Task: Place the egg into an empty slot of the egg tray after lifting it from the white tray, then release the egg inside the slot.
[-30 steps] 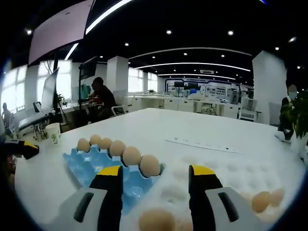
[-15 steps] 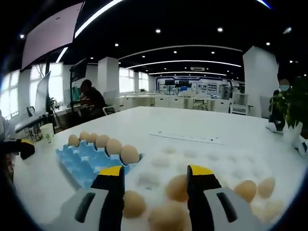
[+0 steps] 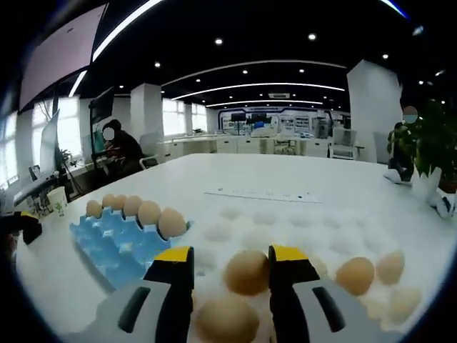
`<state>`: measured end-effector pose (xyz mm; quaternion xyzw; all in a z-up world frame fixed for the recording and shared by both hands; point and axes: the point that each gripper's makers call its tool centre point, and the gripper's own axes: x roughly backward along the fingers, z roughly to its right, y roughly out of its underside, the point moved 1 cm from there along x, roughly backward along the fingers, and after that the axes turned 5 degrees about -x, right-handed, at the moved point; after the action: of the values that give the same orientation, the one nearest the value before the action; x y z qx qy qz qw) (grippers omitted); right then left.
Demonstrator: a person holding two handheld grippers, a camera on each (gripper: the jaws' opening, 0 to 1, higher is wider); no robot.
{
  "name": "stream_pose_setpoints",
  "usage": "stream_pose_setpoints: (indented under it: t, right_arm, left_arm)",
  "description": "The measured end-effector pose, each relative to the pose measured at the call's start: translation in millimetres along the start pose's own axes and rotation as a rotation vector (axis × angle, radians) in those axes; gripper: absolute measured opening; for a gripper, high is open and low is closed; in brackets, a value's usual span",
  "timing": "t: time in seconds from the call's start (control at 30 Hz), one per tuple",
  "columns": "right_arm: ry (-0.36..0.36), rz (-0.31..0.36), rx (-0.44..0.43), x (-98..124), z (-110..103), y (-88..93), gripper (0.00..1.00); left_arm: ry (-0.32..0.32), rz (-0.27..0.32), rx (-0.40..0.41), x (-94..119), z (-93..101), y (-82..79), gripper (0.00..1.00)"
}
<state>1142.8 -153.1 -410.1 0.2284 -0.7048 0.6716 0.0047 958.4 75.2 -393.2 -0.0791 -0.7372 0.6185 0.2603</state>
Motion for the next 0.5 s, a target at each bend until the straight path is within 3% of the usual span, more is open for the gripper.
stream_pose_setpoints:
  t: [0.13, 0.5]
  right_arm:
    - [0.065, -0.042, 0.032, -1.6, 3.9, 3.7, 0.36]
    - [0.156, -0.108, -0.015, -4.6, 10.2, 13.0, 0.34]
  left_arm:
    - [-0.002, 0.004, 0.001, -0.5, -1.8, -0.9, 1.0]
    - [-0.006, 0.042, 0.009, -1.5, -6.7, -6.2, 0.99]
